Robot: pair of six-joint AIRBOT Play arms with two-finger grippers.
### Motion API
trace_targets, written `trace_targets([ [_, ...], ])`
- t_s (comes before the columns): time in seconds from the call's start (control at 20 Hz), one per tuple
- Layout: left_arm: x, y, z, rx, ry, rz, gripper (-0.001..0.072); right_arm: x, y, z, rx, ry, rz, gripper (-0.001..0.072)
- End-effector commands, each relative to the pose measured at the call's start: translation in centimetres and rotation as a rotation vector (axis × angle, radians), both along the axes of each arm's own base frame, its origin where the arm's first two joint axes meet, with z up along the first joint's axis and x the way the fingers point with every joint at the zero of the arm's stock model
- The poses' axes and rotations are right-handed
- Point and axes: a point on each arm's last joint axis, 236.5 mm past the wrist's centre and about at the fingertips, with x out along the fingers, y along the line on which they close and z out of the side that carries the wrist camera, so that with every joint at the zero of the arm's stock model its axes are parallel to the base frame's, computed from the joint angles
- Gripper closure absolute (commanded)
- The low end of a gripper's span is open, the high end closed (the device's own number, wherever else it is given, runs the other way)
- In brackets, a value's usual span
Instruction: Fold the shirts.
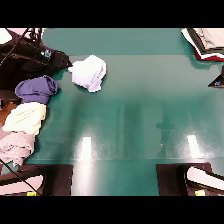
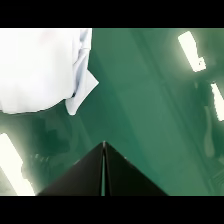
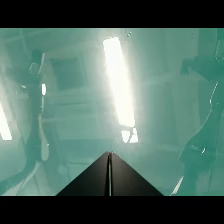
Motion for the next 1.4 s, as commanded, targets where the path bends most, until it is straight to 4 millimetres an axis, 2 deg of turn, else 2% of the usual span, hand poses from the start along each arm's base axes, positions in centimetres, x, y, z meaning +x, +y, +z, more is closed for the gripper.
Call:
trace_targets([
  [0.0,-0.2,-0.8,0.4,-0.037,0.004,-0.011,0.068,0.5,-0.2,0.1,-0.006,-0.019,-0.009,0.0688],
  [0.05,0.0,-0.7,0.2,-0.035,0.003,-0.008,0.0523,0.9,-0.4,0.2,-0.011,-0.035,-0.016,0.0688],
  [0.1,0.3,-0.7,-0.3,-0.03,0.01,-0.004,0.0221,1.3,-0.6,0.3,-0.018,-0.053,-0.026,0.0688],
  [0.15,0.7,-0.6,-0.9,-0.027,0.02,0.006,0.0148,1.9,-0.9,0.3,-0.024,-0.072,-0.036,0.0688],
  [0.25,2.1,-0.3,-3.4,-0.011,0.06,0.032,0.0144,2.2,-0.9,0.5,-0.023,-0.088,-0.042,0.0688],
  [0.4,6.2,1.5,-8.8,0.037,0.091,0.134,0.0143,2.6,0.1,1.0,0.021,-0.11,-0.03,0.0688],
  [0.5,8.9,2.8,-12.0,0.026,0.1,0.204,0.0143,2.7,1.2,1.5,0.067,-0.122,-0.014,0.0688],
  [0.6,10.7,4.1,-15.3,0.024,0.119,0.254,0.0143,2.7,2.7,2.2,0.128,-0.133,0.013,0.0688],
  [0.75,11.9,4.3,-19.7,0.021,0.162,0.283,0.0144,3.1,4.2,3.3,0.197,-0.169,0.032,0.0687],
  [0.85,12.3,3.3,-21.0,-0.01,0.172,0.272,0.0145,3.2,4.5,3.6,0.213,-0.177,0.037,0.0688],
  [0.9,12.6,3.2,-21.0,-0.013,0.162,0.277,0.0222,3.2,4.5,3.6,0.213,-0.177,0.038,0.0687],
  [1.0,13.0,3.1,-19.8,-0.017,0.145,0.27,0.0589,3.2,4.7,3.6,0.214,-0.177,0.042,0.0687],
  [1.05,13.1,3.1,-18.8,-0.019,0.135,0.26,0.0683,3.2,4.9,3.6,0.213,-0.177,0.049,0.0687],
  [1.15,13.5,2.4,-14.8,-0.021,0.096,0.204,0.0684,3.5,5.4,3.8,0.192,-0.206,0.087,0.0688],
  [1.2,13.6,1.5,-11.6,-0.038,0.054,0.149,0.0684,3.8,5.7,4.3,0.171,-0.242,0.105,0.0688],
  [1.25,13.5,0.3,-7.8,-0.071,-0.005,0.091,0.0684,4.3,6.1,5.0,0.153,-0.284,0.116,0.0688],
  [1.3,12.9,-1.3,-2.7,-0.14,-0.083,0.028,0.0684,4.7,6.6,5.9,0.132,-0.336,0.126,0.0688],
  [1.35,11.5,-3.1,2.8,-0.227,-0.174,-0.042,0.0684,5.1,6.8,6.9,0.114,-0.383,0.128,0.0688],
])
